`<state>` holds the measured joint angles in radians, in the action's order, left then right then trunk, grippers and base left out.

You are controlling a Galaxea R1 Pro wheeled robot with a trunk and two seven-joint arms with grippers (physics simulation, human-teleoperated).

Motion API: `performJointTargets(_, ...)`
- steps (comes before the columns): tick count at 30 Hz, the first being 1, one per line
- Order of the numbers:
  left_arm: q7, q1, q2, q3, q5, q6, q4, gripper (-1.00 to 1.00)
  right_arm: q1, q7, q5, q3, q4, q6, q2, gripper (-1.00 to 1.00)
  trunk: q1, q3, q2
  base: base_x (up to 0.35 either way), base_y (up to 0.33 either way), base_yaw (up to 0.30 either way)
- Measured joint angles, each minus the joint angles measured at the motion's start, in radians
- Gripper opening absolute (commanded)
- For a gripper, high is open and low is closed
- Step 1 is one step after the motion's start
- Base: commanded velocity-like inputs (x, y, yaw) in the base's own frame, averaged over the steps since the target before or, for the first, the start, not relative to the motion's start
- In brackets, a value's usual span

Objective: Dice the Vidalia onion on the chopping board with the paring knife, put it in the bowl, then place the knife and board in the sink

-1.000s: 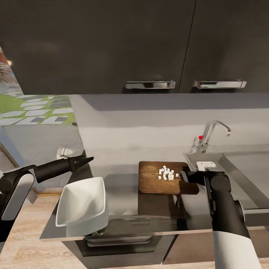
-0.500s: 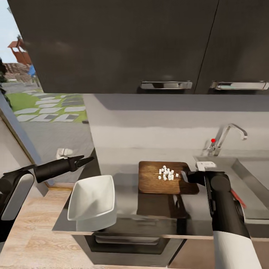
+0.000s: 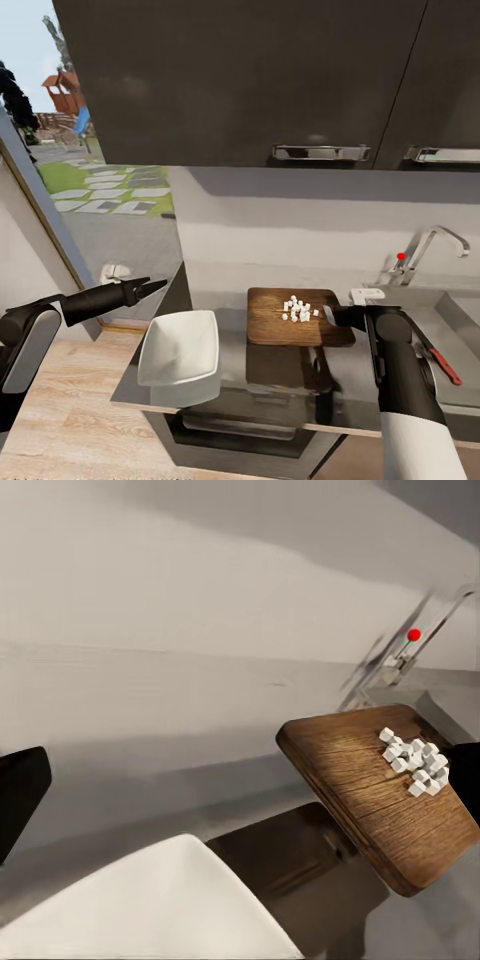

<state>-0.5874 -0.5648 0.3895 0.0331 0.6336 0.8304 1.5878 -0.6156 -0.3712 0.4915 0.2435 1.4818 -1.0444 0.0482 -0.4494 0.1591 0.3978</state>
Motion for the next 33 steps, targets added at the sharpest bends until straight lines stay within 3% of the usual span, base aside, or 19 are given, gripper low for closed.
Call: performJointTargets(33,0.0,0.0,-0.015,-0.008,0.0,-0.005,0.001,1.0,0.0,0.0,0.001,0.0,0.0,0.0,0.0,-1.0,0.0,0.0,0.0,0.0,0.0,0.146)
